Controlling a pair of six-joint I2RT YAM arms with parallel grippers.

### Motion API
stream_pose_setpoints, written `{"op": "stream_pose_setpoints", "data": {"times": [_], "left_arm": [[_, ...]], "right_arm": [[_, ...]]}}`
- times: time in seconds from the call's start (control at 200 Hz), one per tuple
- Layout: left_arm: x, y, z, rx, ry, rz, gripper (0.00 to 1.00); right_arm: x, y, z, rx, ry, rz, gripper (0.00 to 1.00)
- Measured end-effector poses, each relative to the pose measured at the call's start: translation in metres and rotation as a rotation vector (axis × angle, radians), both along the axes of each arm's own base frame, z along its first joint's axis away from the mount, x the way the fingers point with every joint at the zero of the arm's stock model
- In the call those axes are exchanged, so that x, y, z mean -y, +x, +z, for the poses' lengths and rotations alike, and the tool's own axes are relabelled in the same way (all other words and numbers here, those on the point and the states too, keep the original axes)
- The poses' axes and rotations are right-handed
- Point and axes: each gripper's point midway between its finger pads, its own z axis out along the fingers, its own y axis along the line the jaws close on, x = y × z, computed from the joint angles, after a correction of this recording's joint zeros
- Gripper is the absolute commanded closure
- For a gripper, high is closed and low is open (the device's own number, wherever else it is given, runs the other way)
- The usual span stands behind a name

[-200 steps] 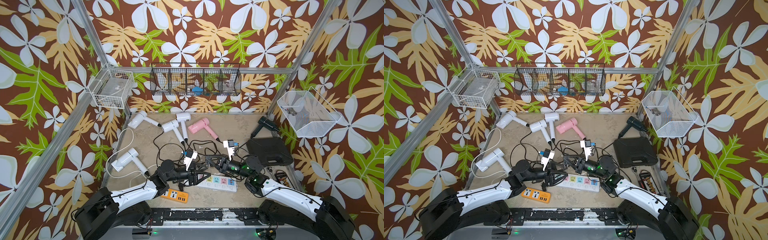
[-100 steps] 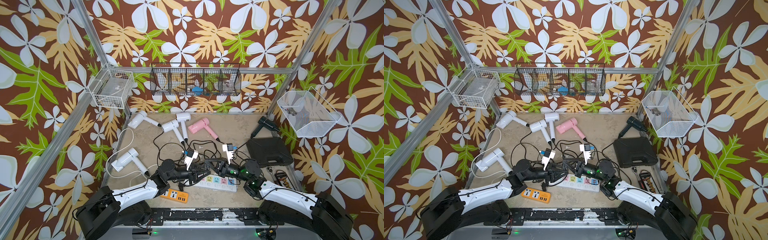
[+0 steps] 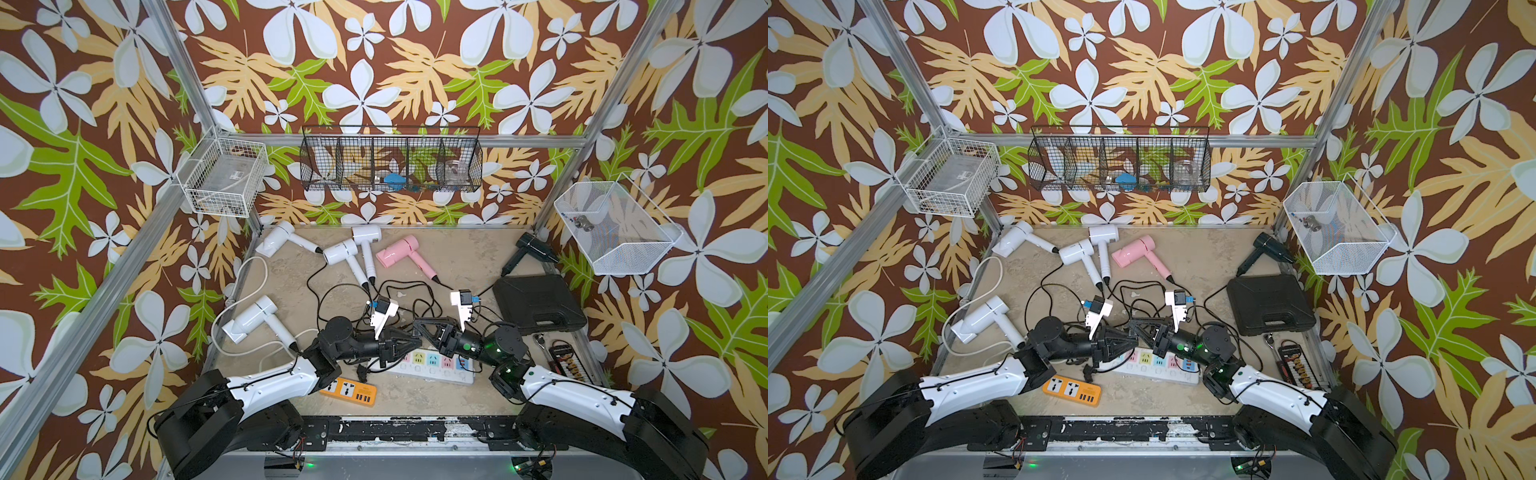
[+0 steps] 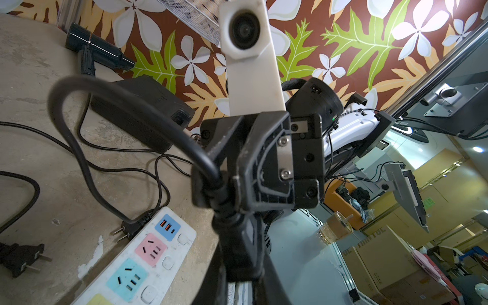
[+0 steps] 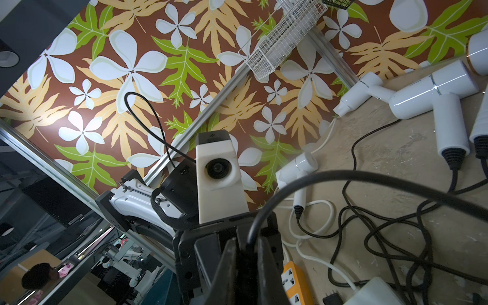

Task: Charge the blow dryers
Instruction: Insert the plug into the socket.

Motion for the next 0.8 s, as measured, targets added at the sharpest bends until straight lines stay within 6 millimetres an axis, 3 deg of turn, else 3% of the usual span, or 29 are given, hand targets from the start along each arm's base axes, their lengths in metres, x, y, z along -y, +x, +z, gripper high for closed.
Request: {"op": "stream_pose_setpoints", "data": {"times": [0.165,0.34,0.42,0.475,0.55,0.801], "left_arm": [[0.0,0.01,-0.005,0.003,0.036,0.051,1.0],[-0.005,0.028,-0.015,0.019,0.108,0.16,1.0],[-0.007,0.034,-0.021,0.024,0.14,0.197,1.0],[-0.01,0.041,-0.026,0.031,0.174,0.237,1.0],[-0.016,0.049,-0.03,0.052,0.213,0.298,1.0],[-0.026,0.063,-0.038,0.121,0.324,0.433,1.0]], "right_arm": [[0.001,0.003,0.002,-0.005,-0.056,-0.024,0.56],[0.009,0.012,0.02,0.004,-0.163,-0.102,0.38],[0.013,0.016,0.02,0.007,-0.206,-0.132,0.37],[0.018,0.025,0.005,-0.057,-0.327,-0.159,0.37],[0.028,0.04,0.006,-0.086,-0.426,-0.22,0.37],[0.039,0.036,-0.018,-0.168,-0.687,-0.19,0.41]]}}
